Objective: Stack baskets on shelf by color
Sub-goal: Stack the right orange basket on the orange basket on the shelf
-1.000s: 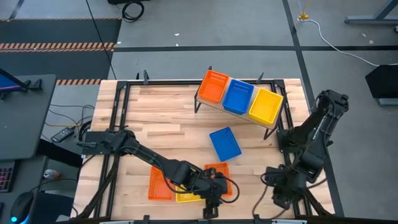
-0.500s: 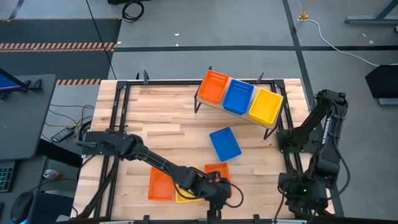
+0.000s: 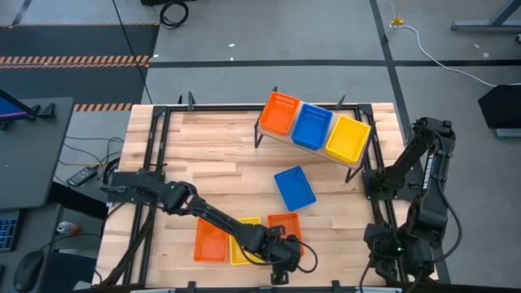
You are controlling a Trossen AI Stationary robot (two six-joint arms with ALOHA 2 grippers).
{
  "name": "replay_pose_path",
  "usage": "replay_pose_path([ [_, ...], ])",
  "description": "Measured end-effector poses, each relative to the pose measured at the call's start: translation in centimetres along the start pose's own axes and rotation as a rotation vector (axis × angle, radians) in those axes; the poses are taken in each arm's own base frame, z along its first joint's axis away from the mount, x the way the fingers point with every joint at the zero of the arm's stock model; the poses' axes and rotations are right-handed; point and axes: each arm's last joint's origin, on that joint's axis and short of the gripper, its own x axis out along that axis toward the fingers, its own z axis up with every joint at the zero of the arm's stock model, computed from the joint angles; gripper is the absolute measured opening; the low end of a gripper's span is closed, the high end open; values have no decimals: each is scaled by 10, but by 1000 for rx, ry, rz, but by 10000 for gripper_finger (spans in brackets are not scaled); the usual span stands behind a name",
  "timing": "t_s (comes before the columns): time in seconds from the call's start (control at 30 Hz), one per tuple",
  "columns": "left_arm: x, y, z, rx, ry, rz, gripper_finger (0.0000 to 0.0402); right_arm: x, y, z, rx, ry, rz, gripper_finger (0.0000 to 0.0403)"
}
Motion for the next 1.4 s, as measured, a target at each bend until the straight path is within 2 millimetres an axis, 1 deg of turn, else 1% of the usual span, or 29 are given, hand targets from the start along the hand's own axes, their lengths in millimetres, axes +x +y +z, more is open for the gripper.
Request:
replay_pose_path([
  [0.07, 7, 1, -4, -13, 25, 4, 172, 0, 0, 0, 2, -4, 1, 154],
  [0.13, 9, 2, -5, -45, 30, 9, 170, 0, 0, 0, 3, -5, 1, 154],
  [0.2, 9, 1, -3, -51, 14, 4, 157, 0, 0, 0, 6, -3, 2, 154],
  [0.27, 8, 1, -1, -51, -7, 2, 128, 0, 0, 0, 19, -7, 1, 154],
  [0.4, 8, 1, -1, -45, -4, -15, 34, 0, 0, 0, 44, -9, 6, 154],
  [0.43, 8, 0, -1, -46, -1, -26, 20, 0, 1, 0, 47, -8, 10, 154],
  [0.57, 7, -1, 0, -50, -3, -41, 17, 0, 2, 0, 52, -6, 20, 154],
  [0.63, 3, -2, 3, -50, -3, -43, 15, 0, 2, 0, 52, -6, 21, 154],
  [0.7, -6, -5, 10, -49, -22, -60, 14, 0, 2, 0, 53, -5, 25, 154],
  [0.83, -33, -13, 29, 14, -76, -74, 14, 0, 3, 0, 54, -3, 33, 154],
  [0.9, -43, -13, 34, 34, -101, -63, 13, 0, 3, 0, 54, -3, 34, 154],
  [0.97, -57, -10, 36, 34, -107, -52, 13, 0, 3, 0, 54, -3, 36, 154],
  [1.07, -84, -7, 43, 39, -133, -20, 13, 0, 4, 0, 53, -6, 39, 154],
  [1.17, -103, -4, 46, 80, -145, 14, 13, 0, 4, -1, 51, -8, 40, 154],
  [1.23, -115, 0, 47, 97, -150, 52, 13, 0, 4, -1, 51, -9, 42, 154],
  [1.3, -133, 6, 51, 118, -171, 84, 12, 0, 4, -1, 50, -20, 44, 154],
  [1.4, -158, 19, 57, 177, -192, 149, 12, 0, 4, 1, 51, -59, 50, 154],
])
